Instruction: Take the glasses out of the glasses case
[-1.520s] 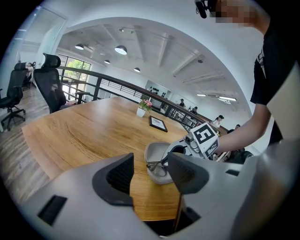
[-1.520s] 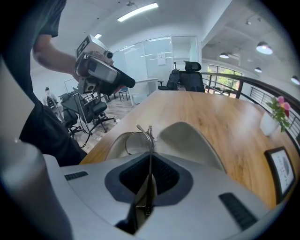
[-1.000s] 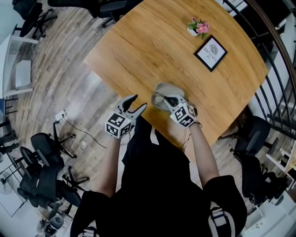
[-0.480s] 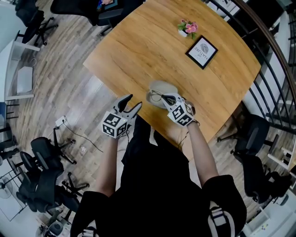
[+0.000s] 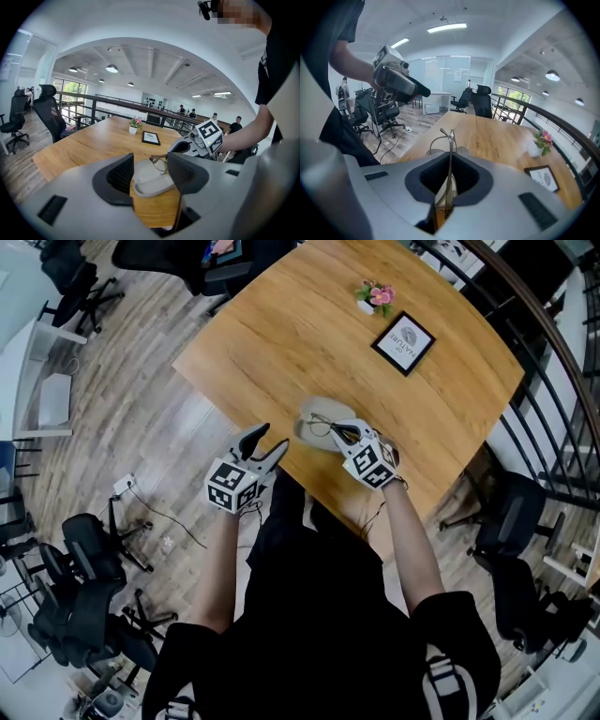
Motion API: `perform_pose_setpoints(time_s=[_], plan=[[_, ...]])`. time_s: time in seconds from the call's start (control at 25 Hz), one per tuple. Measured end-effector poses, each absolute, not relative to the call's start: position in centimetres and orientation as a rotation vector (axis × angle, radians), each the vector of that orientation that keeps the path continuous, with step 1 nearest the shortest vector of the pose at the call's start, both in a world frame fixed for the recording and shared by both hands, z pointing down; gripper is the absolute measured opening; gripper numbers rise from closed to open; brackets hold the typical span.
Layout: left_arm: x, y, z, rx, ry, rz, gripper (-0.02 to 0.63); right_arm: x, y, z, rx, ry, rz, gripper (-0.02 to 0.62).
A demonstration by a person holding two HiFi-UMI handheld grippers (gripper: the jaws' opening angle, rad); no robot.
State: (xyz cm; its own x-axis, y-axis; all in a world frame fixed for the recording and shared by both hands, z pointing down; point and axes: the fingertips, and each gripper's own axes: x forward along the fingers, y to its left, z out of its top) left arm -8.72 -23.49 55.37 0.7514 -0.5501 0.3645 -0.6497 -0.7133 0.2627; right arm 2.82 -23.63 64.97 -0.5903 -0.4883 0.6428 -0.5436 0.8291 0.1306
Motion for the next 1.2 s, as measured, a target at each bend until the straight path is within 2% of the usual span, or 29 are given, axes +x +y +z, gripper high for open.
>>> perform_pose_setpoints(time_s=[1.2], plan=[[-10.1,-21.5,50.1,2.686,-0.958,0.338,0.236,3.6,-23.4,57.7,0.936,-2.384,0.015,0.023]])
